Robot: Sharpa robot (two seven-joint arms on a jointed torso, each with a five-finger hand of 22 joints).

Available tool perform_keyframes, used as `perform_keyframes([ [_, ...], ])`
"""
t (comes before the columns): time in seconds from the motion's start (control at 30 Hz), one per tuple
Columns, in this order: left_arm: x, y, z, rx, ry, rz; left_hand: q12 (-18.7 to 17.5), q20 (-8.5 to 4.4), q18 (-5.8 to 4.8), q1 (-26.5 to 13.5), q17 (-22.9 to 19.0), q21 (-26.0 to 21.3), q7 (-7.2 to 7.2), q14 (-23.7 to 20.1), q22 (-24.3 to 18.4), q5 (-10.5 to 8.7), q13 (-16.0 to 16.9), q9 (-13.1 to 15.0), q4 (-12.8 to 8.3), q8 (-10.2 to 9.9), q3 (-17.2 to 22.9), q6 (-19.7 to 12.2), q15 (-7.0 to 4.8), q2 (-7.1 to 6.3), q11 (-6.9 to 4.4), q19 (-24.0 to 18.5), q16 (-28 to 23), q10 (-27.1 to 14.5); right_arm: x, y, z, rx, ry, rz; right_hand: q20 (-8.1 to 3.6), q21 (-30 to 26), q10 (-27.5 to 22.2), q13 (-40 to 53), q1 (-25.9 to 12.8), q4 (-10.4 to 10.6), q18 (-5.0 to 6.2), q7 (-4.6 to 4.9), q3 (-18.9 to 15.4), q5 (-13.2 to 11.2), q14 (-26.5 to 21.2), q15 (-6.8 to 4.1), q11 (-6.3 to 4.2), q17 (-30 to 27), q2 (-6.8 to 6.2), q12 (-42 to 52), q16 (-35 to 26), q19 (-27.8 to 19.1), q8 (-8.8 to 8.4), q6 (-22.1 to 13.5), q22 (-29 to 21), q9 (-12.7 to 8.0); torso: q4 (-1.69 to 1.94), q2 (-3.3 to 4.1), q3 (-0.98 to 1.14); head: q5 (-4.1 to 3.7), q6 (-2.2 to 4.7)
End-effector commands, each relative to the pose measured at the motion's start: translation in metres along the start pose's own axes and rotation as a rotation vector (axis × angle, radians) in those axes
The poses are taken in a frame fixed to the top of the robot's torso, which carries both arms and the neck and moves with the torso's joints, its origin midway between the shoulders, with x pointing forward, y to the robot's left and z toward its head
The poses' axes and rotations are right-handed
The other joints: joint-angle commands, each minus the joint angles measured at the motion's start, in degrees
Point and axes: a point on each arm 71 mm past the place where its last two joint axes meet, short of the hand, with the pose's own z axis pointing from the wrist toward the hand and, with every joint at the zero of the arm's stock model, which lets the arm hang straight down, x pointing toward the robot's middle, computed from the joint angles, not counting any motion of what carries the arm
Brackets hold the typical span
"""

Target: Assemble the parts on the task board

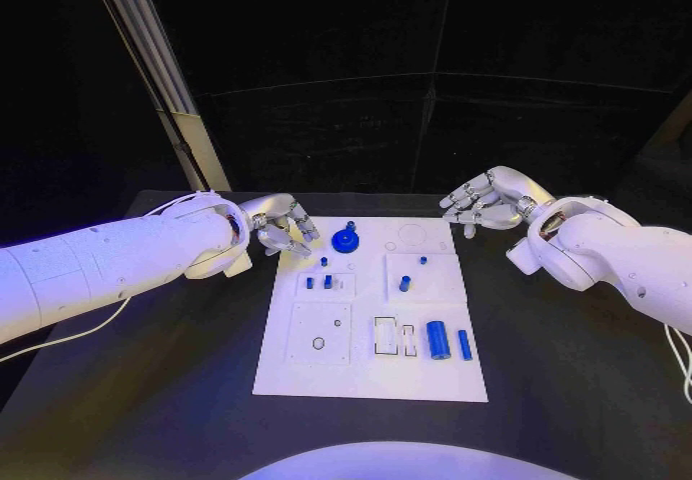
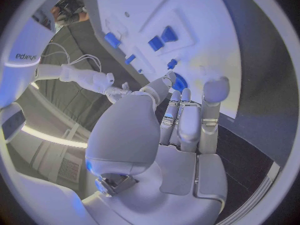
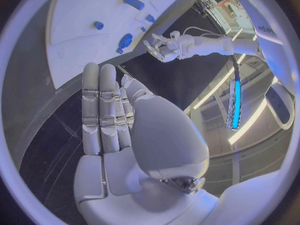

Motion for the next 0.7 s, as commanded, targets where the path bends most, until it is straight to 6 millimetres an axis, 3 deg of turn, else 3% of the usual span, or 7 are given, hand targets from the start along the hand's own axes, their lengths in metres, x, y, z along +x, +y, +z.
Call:
perform_keyframes([
  [0.03,-0.011,-0.009,-0.004,0.151,-0.113,-0.398,0.67,0.22,1.01,0.26,-4.46,-3.61,0.37,-2.03,-3.10,-0.04,-0.12,-0.08,0.03,0.00,-0.03,-0.26,0.11,0.28,0.08,-1.96,-1.97,-0.68,0.010,0.003,-0.001,0.029,0.084,-0.356,-0.43,2.37,0.63,-0.07,-0.43,-0.05,0.51,-0.17,1.27,-0.53,2.34,-0.51,0.00,1.94,-1.11,-0.07,2.64,-0.39,-0.53,0.68,1.69,-0.21,-0.11,0.04,0.02,-1.08,0.27],
  [0.17,-0.017,-0.006,-0.008,0.170,-0.189,-0.683,2.96,0.29,1.58,-1.27,-6.96,-6.35,0.09,-3.21,-5.45,0.28,0.26,0.11,1.43,0.72,0.01,0.94,-0.09,1.79,-0.31,-3.30,-2.88,1.46,0.021,0.010,-0.002,0.031,0.115,-0.497,-0.43,5.97,0.68,-0.12,-1.39,0.08,0.54,-0.13,3.74,-0.84,1.84,-0.48,-0.13,4.69,-1.98,-1.17,6.26,-1.78,-1.26,1.27,4.42,-0.38,-0.15,-0.01,0.15,-2.12,0.70],
  [0.23,-0.018,-0.006,-0.009,0.180,-0.213,-0.799,4.04,0.21,1.90,-1.75,-11.63,-8.71,-0.06,-5.52,-7.30,0.41,0.35,0.13,1.89,1.12,0.08,1.50,-0.27,2.21,-0.57,-4.82,-5.18,2.57,0.026,0.013,-0.002,0.025,0.123,-0.548,-0.32,7.12,0.36,-0.16,-1.70,0.13,0.53,-0.03,4.66,-1.09,1.70,-0.38,-0.05,5.47,-2.31,-1.79,7.31,-2.24,-1.65,1.11,5.30,-0.44,-0.05,0.01,0.09,-2.74,1.12],
  [0.37,-0.017,-0.009,-0.009,0.204,-0.242,-0.943,5.80,-0.02,1.96,-2.16,-16.08,-10.00,-0.18,-7.95,-8.02,0.58,0.61,0.16,2.36,1.74,0.22,2.24,-0.53,2.81,-1.06,-5.97,-7.50,4.97,0.035,0.018,-0.001,0.011,0.137,-0.616,-0.04,11.82,-0.74,-0.26,-2.21,0.40,-0.05,0.52,6.57,-3.71,1.92,-0.04,0.44,6.88,-2.85,-3.19,9.49,-1.49,-2.36,-0.06,10.61,-0.58,0.03,0.03,-0.02,-3.48,1.58],
  [0.7,-0.011,-0.016,-0.012,0.227,-0.263,-1.080,6.47,-0.18,1.94,-2.65,-18.62,-10.94,-0.24,-9.23,-8.66,0.72,0.46,0.17,2.65,2.37,0.10,2.81,-0.65,2.80,-1.23,-6.42,-8.74,5.66,0.059,0.028,0.003,-0.044,0.162,-0.664,0.57,21.78,-1.23,-0.24,-3.78,0.63,-1.17,0.76,12.23,-4.56,0.99,0.34,0.91,11.81,-5.22,-5.02,16.95,-1.03,-2.30,-1.47,21.78,-0.48,0.02,0.10,0.08,-3.45,1.74],
])
